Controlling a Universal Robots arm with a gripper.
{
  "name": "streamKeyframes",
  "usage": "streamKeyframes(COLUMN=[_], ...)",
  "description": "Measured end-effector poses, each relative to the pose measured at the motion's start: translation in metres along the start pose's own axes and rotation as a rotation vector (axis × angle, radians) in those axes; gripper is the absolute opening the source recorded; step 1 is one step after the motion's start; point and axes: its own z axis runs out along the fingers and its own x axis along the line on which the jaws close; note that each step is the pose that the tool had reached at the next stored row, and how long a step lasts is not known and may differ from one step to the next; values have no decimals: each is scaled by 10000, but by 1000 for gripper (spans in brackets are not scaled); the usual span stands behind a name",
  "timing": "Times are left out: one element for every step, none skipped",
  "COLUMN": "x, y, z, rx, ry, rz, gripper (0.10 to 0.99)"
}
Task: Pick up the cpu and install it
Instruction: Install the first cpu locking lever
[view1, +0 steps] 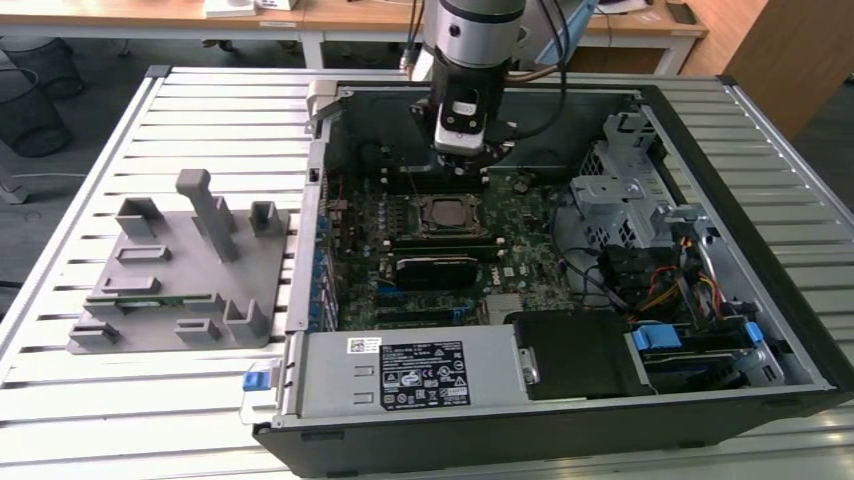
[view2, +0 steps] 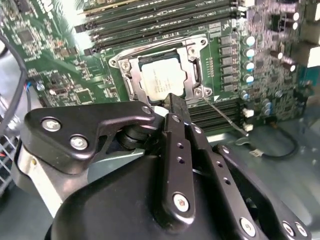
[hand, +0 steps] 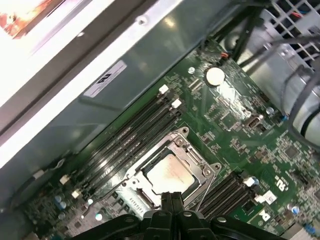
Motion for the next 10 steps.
streamKeyframes(x=[0, 0, 0, 0, 0, 0, 0, -1, 0, 0], y=[0, 0, 0, 0, 0, 1, 1, 1, 1, 0], z=[1, 1, 2, 1, 0, 1, 2, 2, 2, 2], rx=[-2, -16, -50, -86, -120, -143, -156, -158, -156, -150], ry=[8, 22, 45, 53, 44, 23, 6, 0, -4, -5], rz=[-153, -279, -389, -471, -543, -628, -743, -887, -1058, -1227], gripper=[106, 106, 106, 106, 106, 106, 106, 106, 106, 106])
